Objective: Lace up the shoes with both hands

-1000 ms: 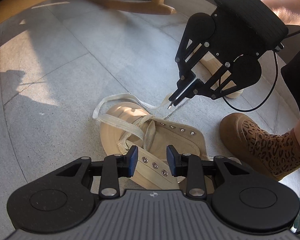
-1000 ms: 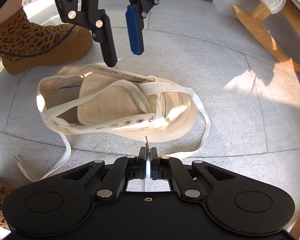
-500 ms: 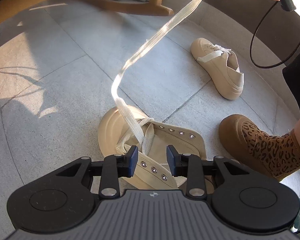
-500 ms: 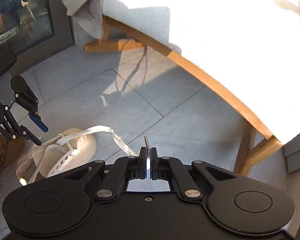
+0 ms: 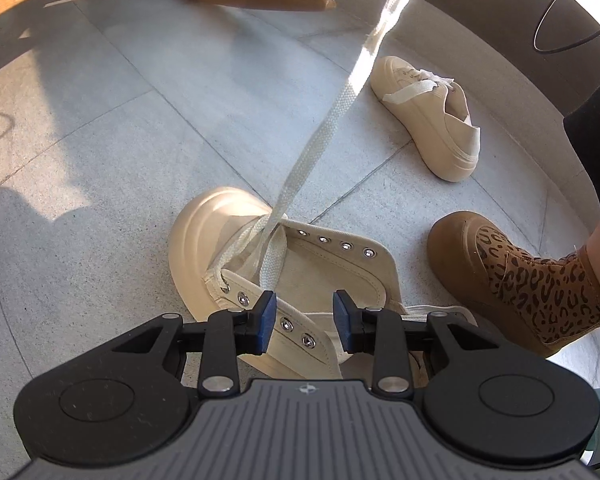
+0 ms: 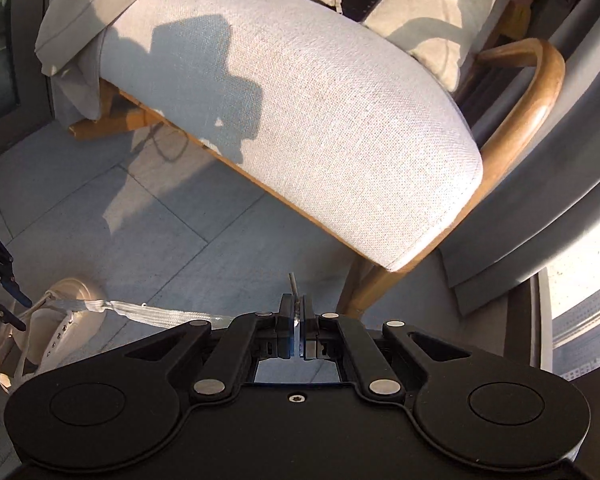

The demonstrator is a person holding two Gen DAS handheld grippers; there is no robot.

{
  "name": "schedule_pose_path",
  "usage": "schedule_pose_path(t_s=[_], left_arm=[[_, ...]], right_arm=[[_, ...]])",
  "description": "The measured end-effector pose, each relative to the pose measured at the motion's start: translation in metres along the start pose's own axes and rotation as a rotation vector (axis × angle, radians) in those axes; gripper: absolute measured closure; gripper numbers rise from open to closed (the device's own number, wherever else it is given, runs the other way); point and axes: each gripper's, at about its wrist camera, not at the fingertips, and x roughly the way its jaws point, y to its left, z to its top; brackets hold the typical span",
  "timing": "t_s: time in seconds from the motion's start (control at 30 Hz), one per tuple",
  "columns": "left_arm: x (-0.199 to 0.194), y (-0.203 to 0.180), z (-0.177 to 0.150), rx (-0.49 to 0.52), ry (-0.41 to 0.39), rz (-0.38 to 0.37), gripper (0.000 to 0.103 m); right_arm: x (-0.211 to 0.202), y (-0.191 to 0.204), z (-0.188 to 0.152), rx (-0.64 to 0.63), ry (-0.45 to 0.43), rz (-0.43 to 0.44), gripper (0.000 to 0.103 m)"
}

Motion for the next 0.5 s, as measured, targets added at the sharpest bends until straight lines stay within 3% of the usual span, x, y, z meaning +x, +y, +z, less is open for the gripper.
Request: schedule_pose_path(t_s=[0.27,0.5], left_arm=[[0.002,0.001,-0.001,-0.006,0.01,0.003,0.073],[0.0,0.004,-0.002,-0.016,0.006,0.008,0.073]], right_arm=[[0.0,-0.026,-0.01,0.059,0.053,-0.132,0.103],[0.026,-0.019,-0.03,-0.003,0.106,-0.124,0.103]])
